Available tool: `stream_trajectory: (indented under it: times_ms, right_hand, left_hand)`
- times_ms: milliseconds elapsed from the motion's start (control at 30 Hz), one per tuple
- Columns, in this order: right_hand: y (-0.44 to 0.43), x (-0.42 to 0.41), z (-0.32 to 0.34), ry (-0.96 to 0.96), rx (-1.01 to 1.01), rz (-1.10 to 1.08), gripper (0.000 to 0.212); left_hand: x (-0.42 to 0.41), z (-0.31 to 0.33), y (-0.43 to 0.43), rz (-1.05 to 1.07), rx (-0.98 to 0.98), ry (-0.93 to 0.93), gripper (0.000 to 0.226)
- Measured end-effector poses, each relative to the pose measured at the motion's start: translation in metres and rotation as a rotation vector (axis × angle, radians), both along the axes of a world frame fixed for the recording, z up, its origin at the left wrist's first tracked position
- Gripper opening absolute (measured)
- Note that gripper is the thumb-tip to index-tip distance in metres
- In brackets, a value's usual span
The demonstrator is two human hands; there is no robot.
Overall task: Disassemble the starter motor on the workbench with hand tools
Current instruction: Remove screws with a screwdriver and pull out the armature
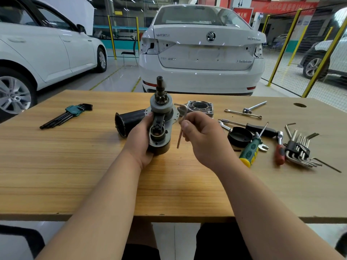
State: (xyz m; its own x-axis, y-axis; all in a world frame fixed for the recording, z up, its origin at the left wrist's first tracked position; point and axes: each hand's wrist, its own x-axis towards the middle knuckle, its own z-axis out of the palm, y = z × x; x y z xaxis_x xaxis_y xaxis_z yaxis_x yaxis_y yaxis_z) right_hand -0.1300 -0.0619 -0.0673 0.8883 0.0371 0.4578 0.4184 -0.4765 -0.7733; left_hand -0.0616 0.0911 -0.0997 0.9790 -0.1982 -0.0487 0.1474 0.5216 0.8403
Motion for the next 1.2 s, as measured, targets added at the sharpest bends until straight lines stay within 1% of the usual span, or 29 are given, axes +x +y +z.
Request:
stream_trajectory:
  times_ms: [200,300,433,500,600,833,1000,1133,1200]
  right_hand:
    - [0.008,0.017,0.03,-0.104,-0.008,-0.004,0.017]
    - [0.016,0.025,0.032,-0.086,-0.023,-0.005,0.012]
    - [0.015,0.031,0.033,-0.092,0.024,-0.032,0.003]
    - [0.015,0.031,0.033,-0.089,0.016,-0.019,0.006]
    - [0.017,0.033,0.031,-0.075,-0.02,-0.005,0.006]
    - [0.017,0.035,0.032,-0.092,-0.021,-0.014,0.009]
    - [0.017,0.034,0.033,-0.091,0.002,0.0,0.006]
    - [0.02,0.033,0.035,-0.071,-0.052,0.012,0.008]
    - [0.02,0.032,0.04,-0.08,-0.118,0.015,0.009]
  left_hand:
    - [0.001,0.003,-0.002,-0.016,0.006,0.03,0.032]
    - [0.001,0.004,-0.003,-0.019,0.005,0.05,0.032]
    - [0.003,0.005,-0.003,-0.029,-0.042,0.086,0.031]
    - [0.005,0.006,-0.001,-0.017,-0.049,0.103,0.031]
    - [0.006,0.006,0.001,0.004,-0.007,0.113,0.033]
    - [0.004,0.007,0.001,0.003,0.007,0.131,0.036]
    - [0.004,0.007,0.002,-0.025,-0.048,0.12,0.031]
    - [0.004,0.006,0.002,-0.006,-0.03,0.123,0.029]
    - [0.005,0.006,0.002,0.005,-0.03,0.119,0.029]
